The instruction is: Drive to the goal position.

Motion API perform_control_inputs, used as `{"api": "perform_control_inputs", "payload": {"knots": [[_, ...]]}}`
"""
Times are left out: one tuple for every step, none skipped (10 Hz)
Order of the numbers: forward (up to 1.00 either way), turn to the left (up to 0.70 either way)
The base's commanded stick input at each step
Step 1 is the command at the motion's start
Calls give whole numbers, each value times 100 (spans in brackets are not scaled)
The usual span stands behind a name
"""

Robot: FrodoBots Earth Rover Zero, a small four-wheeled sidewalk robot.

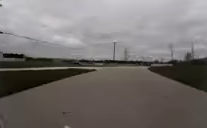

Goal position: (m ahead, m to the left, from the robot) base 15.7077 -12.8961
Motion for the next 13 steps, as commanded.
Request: {"api": "perform_control_inputs", "payload": {"knots": [[100,0],[100,0],[100,0],[100,0],[100,0],[100,0],[100,0],[100,0],[100,0],[100,-37],[100,-40],[100,-40],[100,-15]]}}
